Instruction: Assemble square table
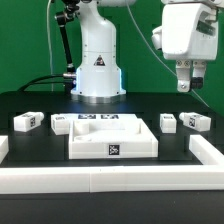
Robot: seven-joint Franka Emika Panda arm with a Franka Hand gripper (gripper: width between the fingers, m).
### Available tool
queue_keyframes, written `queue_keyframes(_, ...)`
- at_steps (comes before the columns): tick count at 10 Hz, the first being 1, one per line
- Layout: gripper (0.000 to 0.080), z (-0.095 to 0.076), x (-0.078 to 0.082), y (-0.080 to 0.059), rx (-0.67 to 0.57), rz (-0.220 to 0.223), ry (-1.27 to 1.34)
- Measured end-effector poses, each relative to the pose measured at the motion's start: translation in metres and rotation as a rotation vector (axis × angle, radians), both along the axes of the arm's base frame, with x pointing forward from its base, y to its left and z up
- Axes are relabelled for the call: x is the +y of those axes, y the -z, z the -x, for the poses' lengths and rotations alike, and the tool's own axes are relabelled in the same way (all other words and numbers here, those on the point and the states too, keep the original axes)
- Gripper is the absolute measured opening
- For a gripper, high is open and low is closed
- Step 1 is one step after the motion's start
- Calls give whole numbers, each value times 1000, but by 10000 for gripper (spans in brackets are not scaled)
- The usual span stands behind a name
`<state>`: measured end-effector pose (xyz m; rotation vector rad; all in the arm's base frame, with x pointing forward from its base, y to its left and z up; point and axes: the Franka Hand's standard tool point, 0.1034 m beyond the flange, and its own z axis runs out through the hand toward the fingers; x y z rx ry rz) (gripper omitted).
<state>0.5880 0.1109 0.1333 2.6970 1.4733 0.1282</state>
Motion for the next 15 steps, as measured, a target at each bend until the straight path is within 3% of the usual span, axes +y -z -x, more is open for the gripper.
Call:
queue_keyframes(6, 649, 0, 0, 0, 1, -1, 0)
queue_keyframes(10, 649, 5, -19, 7, 29, 58, -326)
queue_keyframes(15, 649, 5, -25, 10, 52, 88, -632)
